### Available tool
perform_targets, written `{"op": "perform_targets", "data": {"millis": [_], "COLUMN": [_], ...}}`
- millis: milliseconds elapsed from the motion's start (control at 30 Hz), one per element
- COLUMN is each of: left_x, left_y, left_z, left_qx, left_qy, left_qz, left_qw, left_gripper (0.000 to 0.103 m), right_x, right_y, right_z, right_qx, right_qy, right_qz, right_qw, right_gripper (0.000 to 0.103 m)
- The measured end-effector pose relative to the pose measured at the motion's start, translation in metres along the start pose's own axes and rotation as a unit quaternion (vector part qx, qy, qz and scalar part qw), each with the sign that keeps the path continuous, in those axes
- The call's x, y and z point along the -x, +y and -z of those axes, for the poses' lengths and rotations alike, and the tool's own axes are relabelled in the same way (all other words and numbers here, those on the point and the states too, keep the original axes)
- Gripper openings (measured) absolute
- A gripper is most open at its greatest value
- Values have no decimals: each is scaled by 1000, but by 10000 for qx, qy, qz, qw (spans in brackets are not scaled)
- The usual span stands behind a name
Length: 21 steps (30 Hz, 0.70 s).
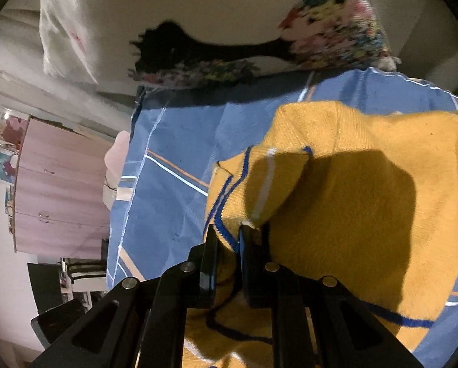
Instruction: Fold small clothes
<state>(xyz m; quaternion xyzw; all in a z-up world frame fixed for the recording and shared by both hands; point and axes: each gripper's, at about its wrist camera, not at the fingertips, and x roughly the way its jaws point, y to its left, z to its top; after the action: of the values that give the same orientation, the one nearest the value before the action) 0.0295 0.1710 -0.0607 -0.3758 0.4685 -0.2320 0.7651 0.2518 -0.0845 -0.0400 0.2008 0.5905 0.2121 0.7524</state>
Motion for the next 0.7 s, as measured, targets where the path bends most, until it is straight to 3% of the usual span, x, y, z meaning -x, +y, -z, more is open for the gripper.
{"op": "perform_targets", "data": {"millis": [167, 333, 367, 433, 567, 700], "left_x": [4, 1, 1, 5, 26, 57], "left_y": [18, 31, 32, 33, 31, 31], "left_z": [1, 5, 6, 7, 6, -2], "left_qx": [89, 109, 112, 87, -17, -101], "left_qy": [115, 289, 308, 346, 321, 51], "left_qz": [-145, -224, -223, -212, -242, -453], "left_qw": [9998, 9993, 9992, 9991, 9992, 9989], "left_gripper": [7, 7, 7, 7, 7, 7], "right_x": [-20, -28, -28, -27, 1, 48], "right_y": [5, 9, 12, 21, 39, 44], "right_z": [-3, -1, -1, -1, -6, 6], "right_qx": [71, 100, 162, 279, 418, 786], "right_qy": [60, 72, 57, 10, -315, -776], "right_qz": [164, -29, -51, -269, -749, -524], "right_qw": [9998, 9999, 9998, 9992, 9958, 9925], "right_gripper": [15, 20, 23, 43, 46, 50]}}
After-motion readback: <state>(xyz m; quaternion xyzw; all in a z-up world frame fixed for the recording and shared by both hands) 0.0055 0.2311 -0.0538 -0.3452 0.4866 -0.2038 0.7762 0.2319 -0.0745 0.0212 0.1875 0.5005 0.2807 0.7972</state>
